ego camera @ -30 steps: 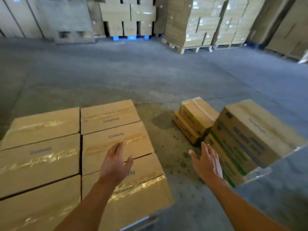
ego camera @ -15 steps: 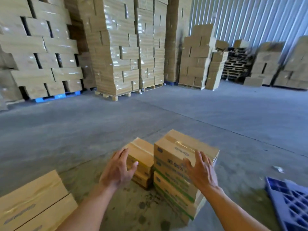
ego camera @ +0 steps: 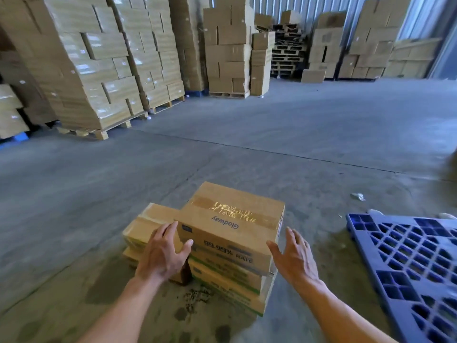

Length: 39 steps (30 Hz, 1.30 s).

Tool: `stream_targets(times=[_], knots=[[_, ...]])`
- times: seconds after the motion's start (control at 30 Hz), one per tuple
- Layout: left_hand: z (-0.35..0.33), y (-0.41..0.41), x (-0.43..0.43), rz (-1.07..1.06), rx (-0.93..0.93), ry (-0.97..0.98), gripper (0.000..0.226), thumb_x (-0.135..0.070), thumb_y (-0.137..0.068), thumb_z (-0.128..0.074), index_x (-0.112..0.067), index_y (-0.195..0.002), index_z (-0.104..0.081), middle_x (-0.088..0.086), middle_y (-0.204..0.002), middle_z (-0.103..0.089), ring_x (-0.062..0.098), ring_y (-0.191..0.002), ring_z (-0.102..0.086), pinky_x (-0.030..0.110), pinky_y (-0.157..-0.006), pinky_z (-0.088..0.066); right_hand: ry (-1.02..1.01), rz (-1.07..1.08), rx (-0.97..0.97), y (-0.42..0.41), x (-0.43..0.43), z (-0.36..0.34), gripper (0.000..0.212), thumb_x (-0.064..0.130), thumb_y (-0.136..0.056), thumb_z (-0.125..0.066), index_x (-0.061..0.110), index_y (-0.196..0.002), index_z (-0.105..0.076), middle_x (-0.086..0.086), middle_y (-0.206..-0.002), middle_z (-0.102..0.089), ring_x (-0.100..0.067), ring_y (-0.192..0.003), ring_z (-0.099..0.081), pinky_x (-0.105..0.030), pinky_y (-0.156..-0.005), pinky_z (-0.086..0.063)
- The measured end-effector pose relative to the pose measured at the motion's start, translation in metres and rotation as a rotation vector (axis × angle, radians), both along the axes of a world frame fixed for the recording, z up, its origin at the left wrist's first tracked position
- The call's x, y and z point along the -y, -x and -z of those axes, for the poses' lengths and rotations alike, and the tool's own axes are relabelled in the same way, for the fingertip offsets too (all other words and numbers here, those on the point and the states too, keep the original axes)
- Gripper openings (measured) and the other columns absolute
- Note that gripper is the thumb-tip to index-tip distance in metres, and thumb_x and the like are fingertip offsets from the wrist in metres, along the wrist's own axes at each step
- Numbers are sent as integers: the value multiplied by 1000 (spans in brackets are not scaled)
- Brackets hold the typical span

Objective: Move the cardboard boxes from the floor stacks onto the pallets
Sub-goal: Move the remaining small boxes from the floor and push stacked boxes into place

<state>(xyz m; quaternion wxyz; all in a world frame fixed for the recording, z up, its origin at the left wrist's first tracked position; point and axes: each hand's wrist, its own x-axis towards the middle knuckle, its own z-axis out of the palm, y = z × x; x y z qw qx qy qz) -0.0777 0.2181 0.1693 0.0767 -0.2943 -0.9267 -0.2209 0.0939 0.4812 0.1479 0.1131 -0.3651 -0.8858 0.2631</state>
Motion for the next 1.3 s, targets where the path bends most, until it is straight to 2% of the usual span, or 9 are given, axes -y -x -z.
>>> stream_targets(times=[0.27,0.43,0.57,0.67,0.8,0.93,1.0,1.13,1.3], knots=[[84,168,-54,86,157,74,73,-47,-87,-66,4,-137,-53,24,-134,-58,39,-123,-54,48,-102,-45,207,294,149,86,-25,96,80,62,-98,-41,14,-159,-22,-9,-164,-26,-26,-150,-25,-39,-121,-23],[145,270,-78,113,256,156,78,-50,-80,-59,6,-134,-55,28,-130,-60,44,-117,-57,55,-95,-49,332,482,252,135,-37,141,82,60,-97,-45,9,-158,-24,-11,-163,-28,-26,-149,-27,-37,-121,-22],[181,324,-98,89,315,164,81,-42,-87,-74,7,-143,-43,31,-139,-50,47,-125,-49,58,-99,-45,396,599,281,160,-49,170,85,61,-95,-51,8,-157,-27,-12,-161,-32,-27,-147,-32,-36,-119,-25],[206,345,-101,58,422,200,104,-57,-77,-76,3,-151,-32,28,-148,-40,44,-133,-41,55,-106,-41,474,692,238,167,-54,187,96,69,-86,-56,8,-156,-30,-14,-157,-37,-29,-144,-36,-38,-118,-28],[227,359,-99,-6,577,120,124,-87,-58,-57,2,-143,-43,23,-136,-50,40,-124,-48,53,-101,-45,558,768,169,166,-60,203,106,83,-72,-59,15,-151,-40,-9,-148,-51,-26,-133,-49,-40,-113,-39],[230,364,-100,-1,776,64,98,-90,-49,-60,-15,-111,-59,7,-105,-63,30,-95,-60,42,-79,-52,608,773,70,166,-62,207,53,58,-84,-69,30,-127,-57,6,-110,-66,-13,-100,-59,-28,-89,-43],[225,361,-106,-44,915,-8,93,-84,-41,-63,-18,-106,-57,-2,-92,-64,22,-83,-61,37,-77,-50,638,788,13,169,-63,207,49,56,-83,-72,37,-124,-53,18,-99,-63,-10,-96,-60,-27,-89,-44],[221,354,-114,-86,1003,-118,97,-76,-38,-64,-22,-117,-53,-8,-93,-61,19,-86,-58,36,-81,-48,650,788,-70,168,-63,215,87,83,-61,-68,41,-136,-52,11,-115,-66,-14,-107,-64,-39,-101,-51],[215,350,-108,-166,1090,-222,100,-78,-36,-80,-28,-120,-59,0,-109,-68,31,-101,-65,57,-89,-55,668,774,-138,165,-65,204,89,72,-73,-72,32,-147,-45,5,-125,-62,-17,-113,-61,-39,-107,-46]])
